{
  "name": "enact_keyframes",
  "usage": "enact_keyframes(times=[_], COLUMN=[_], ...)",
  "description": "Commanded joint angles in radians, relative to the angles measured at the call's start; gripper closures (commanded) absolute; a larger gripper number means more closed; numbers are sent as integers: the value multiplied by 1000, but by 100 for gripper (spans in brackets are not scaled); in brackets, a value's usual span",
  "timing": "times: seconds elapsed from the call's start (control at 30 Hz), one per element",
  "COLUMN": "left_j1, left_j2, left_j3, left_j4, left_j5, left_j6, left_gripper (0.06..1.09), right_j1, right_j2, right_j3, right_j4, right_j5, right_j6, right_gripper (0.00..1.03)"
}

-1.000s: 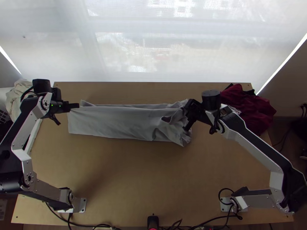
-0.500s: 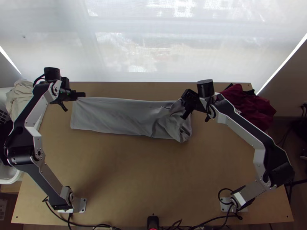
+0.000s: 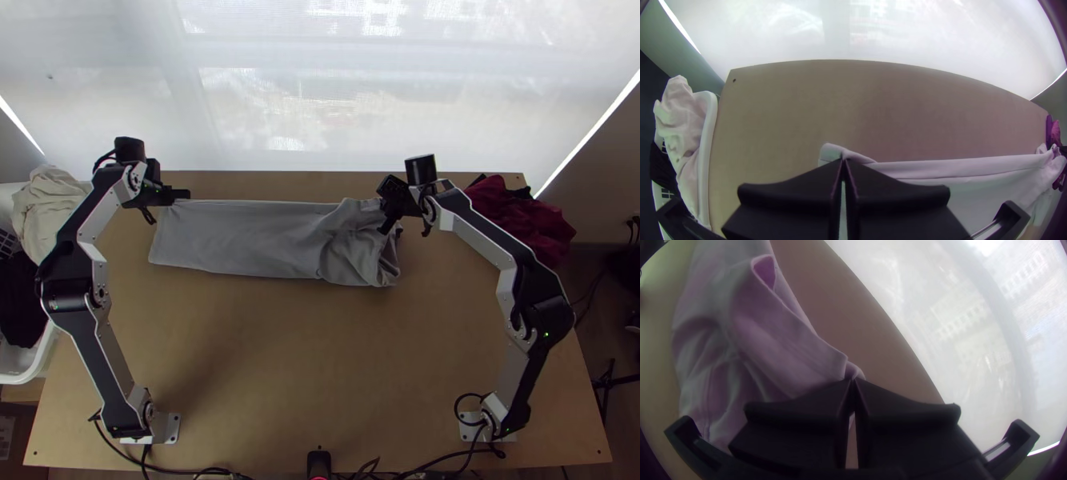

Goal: Fold the t-shirt

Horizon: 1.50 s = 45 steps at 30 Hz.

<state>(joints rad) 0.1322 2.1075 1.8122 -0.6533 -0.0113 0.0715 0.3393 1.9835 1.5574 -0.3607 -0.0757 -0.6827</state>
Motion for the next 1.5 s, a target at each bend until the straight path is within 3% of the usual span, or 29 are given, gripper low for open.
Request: enact_keyframes(times=[0.0, 0.13, 0.17, 0.2, 0.3, 0.33, 0.37, 0.63, 0.9, 1.17, 1.47], left_j1=[-14, -31, -34, -37, -39, -40, -39, 3, 18, 4, -8], left_j2=[74, 89, 91, 92, 94, 91, 82, -66, -147, -126, -98], left_j3=[45, 55, 55, 55, 55, 55, 55, -4, -197, -205, -195], left_j4=[-2, -3, -5, -12, -52, -72, -94, -190, -123, -91, -80], left_j5=[-12, -15, -15, -15, -16, -18, -19, -7, 10, 10, 10], left_j6=[-7, -22, -27, -29, -35, -35, -35, -45, -58, -82, -101], left_gripper=[105, 105, 105, 94, 36, 23, 20, 13, 12, 12, 12], right_j1=[-40, -46, -46, -48, -52, -56, -57, -42, 153, 334, 371], right_j2=[117, 140, 140, 140, 121, 117, 109, -71, -219, -221, -118], right_j3=[64, 79, 78, 75, 69, 72, 72, 63, -34, -154, -204], right_j4=[-7, -7, -7, -7, -7, -7, -7, -7, -9, -3, 20], right_j5=[1, -1, 1, -1, 1, 1, 1, -1, -1, -1, 2], right_j6=[-8, 15, 23, 34, 81, 97, 109, 215, 270, 264, 236], right_gripper=[100, 100, 93, 76, 31, 14, 5, 5, 5, 5, 5])
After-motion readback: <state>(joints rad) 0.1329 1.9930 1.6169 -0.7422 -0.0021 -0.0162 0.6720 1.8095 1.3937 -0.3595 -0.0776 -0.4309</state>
